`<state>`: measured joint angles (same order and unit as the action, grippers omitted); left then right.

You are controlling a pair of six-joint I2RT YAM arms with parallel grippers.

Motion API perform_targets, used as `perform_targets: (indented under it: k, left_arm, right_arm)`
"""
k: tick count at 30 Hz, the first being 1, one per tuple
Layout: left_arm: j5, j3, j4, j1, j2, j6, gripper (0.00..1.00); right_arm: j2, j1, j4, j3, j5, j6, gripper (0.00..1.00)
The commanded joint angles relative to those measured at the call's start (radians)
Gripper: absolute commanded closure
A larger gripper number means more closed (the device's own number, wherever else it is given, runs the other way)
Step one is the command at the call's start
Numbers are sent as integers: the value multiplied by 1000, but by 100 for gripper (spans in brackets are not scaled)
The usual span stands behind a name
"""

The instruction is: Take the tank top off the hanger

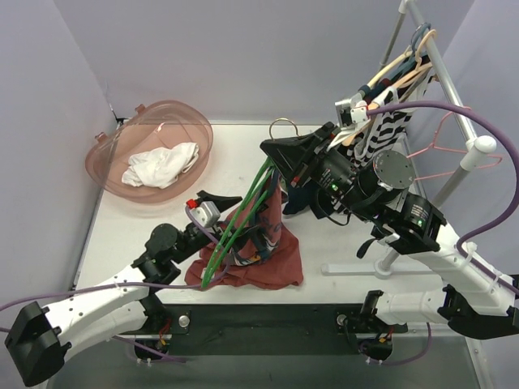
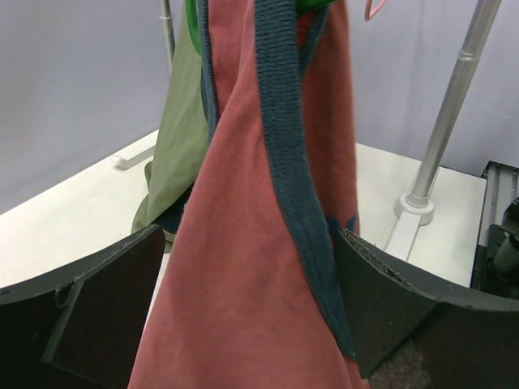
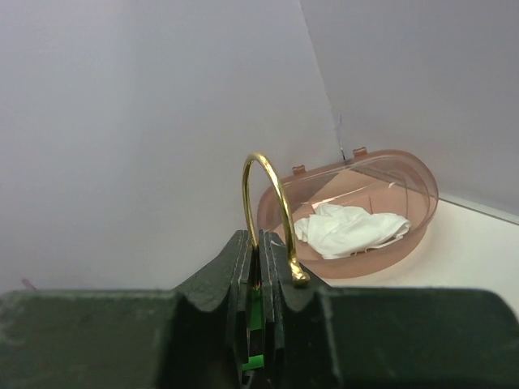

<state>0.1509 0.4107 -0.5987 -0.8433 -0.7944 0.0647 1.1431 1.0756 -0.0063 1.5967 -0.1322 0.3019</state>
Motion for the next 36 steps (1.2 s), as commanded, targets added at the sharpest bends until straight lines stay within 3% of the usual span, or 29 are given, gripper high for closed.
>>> perform_targets:
  k: [1, 4, 8, 11, 12, 15, 25, 36]
  left_arm:
    - [-8, 33, -286, -3, -115, -29, 4]
    - [-47, 43, -361, -5, -195, -48, 4]
    - [-24, 95, -366, -8, -293, -86, 12]
    - [-5, 131, -351, -10, -357, -103, 56]
    - [-11, 137, -345, -8, -371, -97, 78]
    - [-42, 148, -334, 3, -381, -91, 99]
    - [-183, 220, -283, 105, -428, 23, 100]
    - [-214, 379, -158, 259, -480, 126, 100]
  right_arm:
    - [-26, 21, 117, 6, 45, 32, 100]
    - [-34, 32, 117, 0, 49, 34, 100]
    - [-55, 38, 121, -24, 57, 40, 100]
    - [-66, 40, 115, -37, 78, 48, 100]
    - [-68, 40, 111, -34, 86, 49, 100]
    - [-82, 38, 88, -29, 121, 57, 100]
    - [-290, 38, 11, -239, 167, 178, 100]
    - [-333, 38, -196, -259, 440, 131, 100]
